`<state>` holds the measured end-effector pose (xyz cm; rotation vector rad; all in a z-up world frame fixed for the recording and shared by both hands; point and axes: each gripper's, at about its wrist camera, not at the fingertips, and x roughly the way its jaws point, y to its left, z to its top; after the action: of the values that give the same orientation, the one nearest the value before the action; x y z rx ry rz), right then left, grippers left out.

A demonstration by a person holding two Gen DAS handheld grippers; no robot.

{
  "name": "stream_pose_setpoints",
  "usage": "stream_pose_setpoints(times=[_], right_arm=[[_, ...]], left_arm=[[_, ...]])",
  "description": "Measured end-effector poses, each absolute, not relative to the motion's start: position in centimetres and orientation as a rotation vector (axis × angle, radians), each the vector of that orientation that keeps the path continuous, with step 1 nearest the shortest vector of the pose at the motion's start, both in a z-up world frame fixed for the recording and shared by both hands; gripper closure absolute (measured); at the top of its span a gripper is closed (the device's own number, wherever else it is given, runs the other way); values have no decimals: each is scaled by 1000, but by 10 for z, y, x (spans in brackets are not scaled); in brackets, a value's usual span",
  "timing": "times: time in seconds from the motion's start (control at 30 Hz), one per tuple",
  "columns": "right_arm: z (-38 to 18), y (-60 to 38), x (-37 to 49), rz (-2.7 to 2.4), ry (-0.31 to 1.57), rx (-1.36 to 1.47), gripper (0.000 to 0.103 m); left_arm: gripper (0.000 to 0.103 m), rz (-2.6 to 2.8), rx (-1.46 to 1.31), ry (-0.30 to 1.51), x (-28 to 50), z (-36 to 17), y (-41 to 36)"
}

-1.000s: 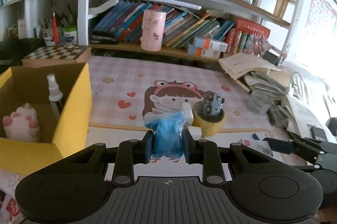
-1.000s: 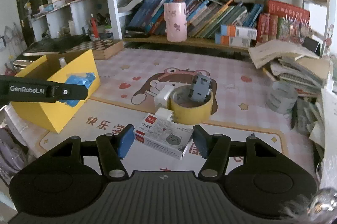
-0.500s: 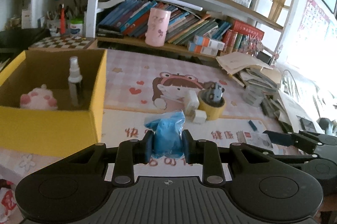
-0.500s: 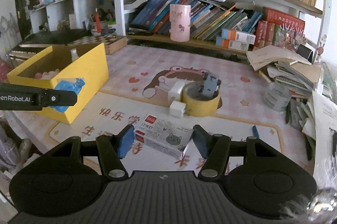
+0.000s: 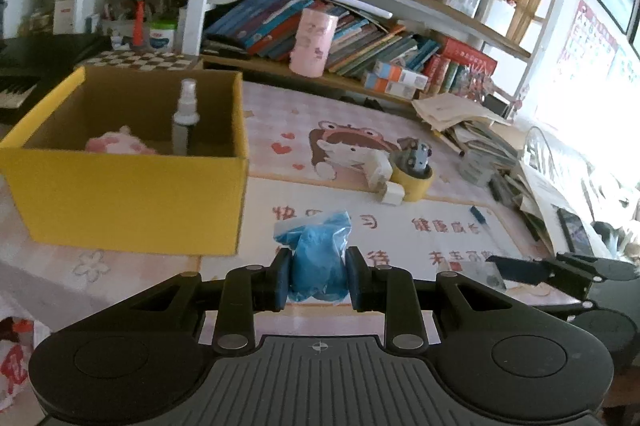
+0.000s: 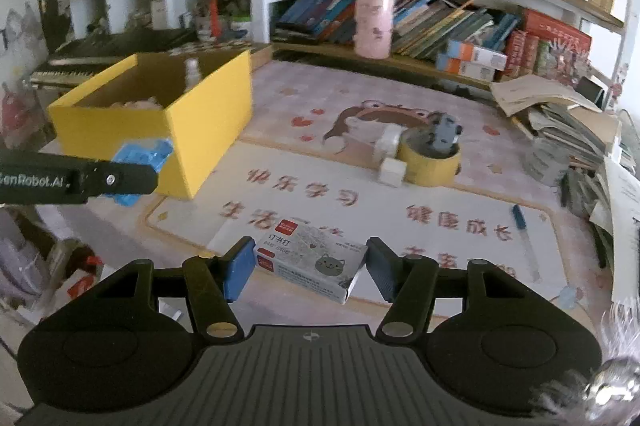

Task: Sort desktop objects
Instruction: 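Lift the blue toy with the left tool and carry it over the yellow box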

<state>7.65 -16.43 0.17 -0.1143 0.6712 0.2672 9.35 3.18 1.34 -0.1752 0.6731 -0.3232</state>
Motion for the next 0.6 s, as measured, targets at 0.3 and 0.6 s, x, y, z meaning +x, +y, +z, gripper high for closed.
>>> stream_pose_setpoints(times=[0.3,0.6], right_arm=[[-2,-127,52,306,676,-133,45],[-8,-95,39,352,688,-115,45]], left_arm=[[76,-300,-190,677,69,12,66],[76,-260,-187,691,48,9,100]])
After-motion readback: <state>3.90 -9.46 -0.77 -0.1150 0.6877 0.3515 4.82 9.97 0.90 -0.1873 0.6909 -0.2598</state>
